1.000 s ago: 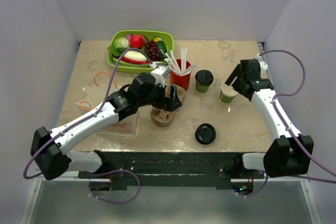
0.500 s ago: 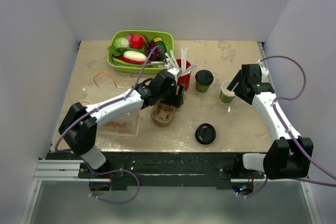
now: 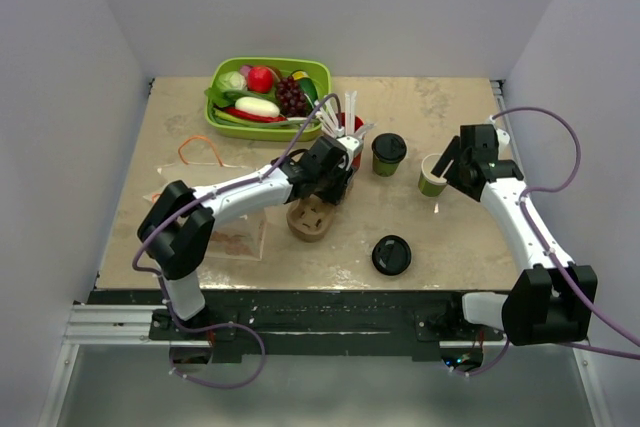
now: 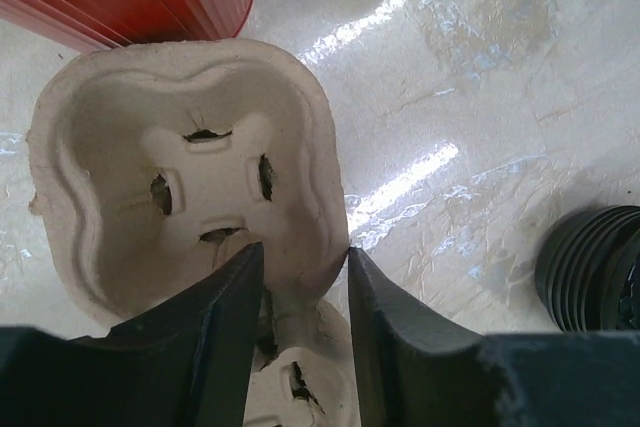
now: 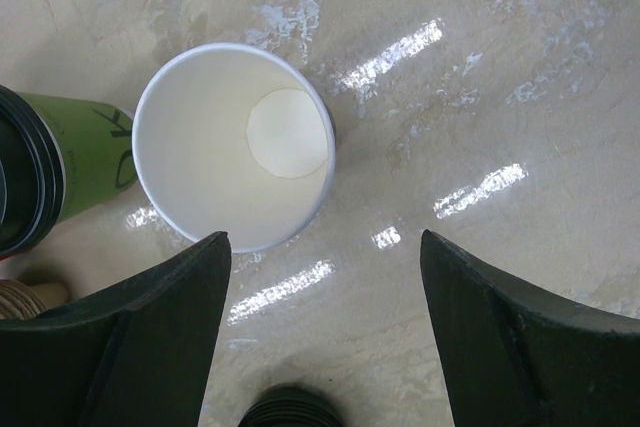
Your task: Pack the takeout coffee
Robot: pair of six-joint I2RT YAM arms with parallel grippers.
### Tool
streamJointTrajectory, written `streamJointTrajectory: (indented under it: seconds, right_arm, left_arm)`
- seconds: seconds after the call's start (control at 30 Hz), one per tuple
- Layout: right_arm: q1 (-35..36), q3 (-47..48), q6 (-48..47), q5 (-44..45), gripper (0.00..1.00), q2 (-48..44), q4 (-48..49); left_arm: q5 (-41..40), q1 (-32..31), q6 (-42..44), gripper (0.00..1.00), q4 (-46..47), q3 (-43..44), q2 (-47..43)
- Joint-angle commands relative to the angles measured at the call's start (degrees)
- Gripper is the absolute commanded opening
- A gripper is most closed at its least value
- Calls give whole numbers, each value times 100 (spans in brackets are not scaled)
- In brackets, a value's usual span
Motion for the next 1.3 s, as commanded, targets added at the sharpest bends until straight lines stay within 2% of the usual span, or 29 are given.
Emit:
streamJointTrajectory:
  seconds: [0.0, 0.17, 0.4, 0.53, 0.7, 0.97, 1.13, 1.27]
  right_arm:
    - [5, 36, -163, 80, 79, -187, 24]
    - [14, 9, -207, 1, 78, -187, 68]
    - [5, -8, -234, -43, 78, -248, 68]
    - [5, -26, -242, -52, 78, -328, 68]
    - [5, -35, -251, -70, 78, -363, 85]
    - [5, -43, -313, -219, 77, -521, 129]
    - [5, -8, -348, -377, 77, -767, 77]
    - [5, 114, -147, 8, 77, -1118, -143]
  left_arm:
    - [120, -32, 235, 43, 197, 253, 68]
    - [165, -32, 287, 40, 162, 253, 86]
    - [94, -32, 340, 18, 92, 385, 148]
    - [208, -32, 340, 15, 118, 359, -36]
    - [244, -32, 314, 2, 118, 289, -239]
    - [24, -41, 410, 0, 4, 148, -801]
    - [146, -120, 946, 0, -101, 69, -1284]
    - [409, -401, 1700, 0, -102, -36, -1557]
